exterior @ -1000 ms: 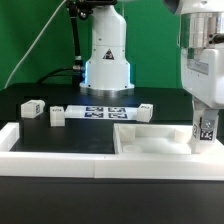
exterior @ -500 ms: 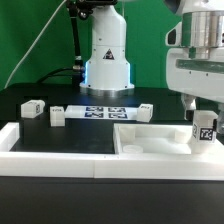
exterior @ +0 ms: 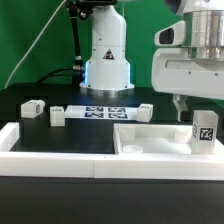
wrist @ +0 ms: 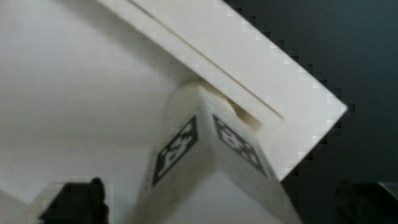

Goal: Assemble one leg

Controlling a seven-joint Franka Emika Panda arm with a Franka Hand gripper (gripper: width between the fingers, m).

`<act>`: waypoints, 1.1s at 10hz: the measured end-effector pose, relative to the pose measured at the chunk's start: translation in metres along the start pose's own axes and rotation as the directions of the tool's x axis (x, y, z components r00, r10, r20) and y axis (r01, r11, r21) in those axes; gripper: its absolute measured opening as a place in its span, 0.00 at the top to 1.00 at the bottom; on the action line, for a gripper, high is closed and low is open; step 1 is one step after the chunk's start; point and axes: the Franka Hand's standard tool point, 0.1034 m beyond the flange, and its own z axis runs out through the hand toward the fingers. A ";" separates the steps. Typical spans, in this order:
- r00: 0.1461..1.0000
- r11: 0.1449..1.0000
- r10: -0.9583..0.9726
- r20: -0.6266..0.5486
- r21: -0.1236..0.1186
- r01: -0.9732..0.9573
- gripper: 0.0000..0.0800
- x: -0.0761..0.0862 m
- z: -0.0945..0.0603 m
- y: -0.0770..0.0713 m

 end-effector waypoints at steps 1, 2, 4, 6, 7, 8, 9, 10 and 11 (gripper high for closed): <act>0.994 0.994 -0.112 -0.001 -0.004 0.112 0.19 -0.003 0.000 -0.002; 0.982 0.982 -0.189 -0.002 -0.005 0.189 0.19 -0.005 0.000 -0.004; 0.923 0.923 -0.385 -0.001 -0.010 0.385 0.19 -0.004 0.000 -0.003; 0.835 0.835 -0.550 -0.002 -0.010 0.550 0.19 0.003 -0.002 0.001; 0.795 0.795 -0.607 -0.001 -0.011 0.607 0.19 0.005 -0.002 0.003; 0.787 0.787 -0.617 -0.002 -0.013 0.617 0.19 0.005 -0.002 0.003; 0.787 0.787 -0.617 -0.001 -0.013 0.617 0.19 0.005 -0.002 0.003; 0.787 0.787 -0.616 -0.001 -0.013 0.616 0.19 0.005 -0.002 0.003; 0.797 0.797 -0.604 -0.001 -0.013 0.604 0.34 0.005 -0.001 0.003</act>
Offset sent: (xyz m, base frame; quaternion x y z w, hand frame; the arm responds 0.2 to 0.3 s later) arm -0.0066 0.0100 0.0012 0.0087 -0.0361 -0.2174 0.9754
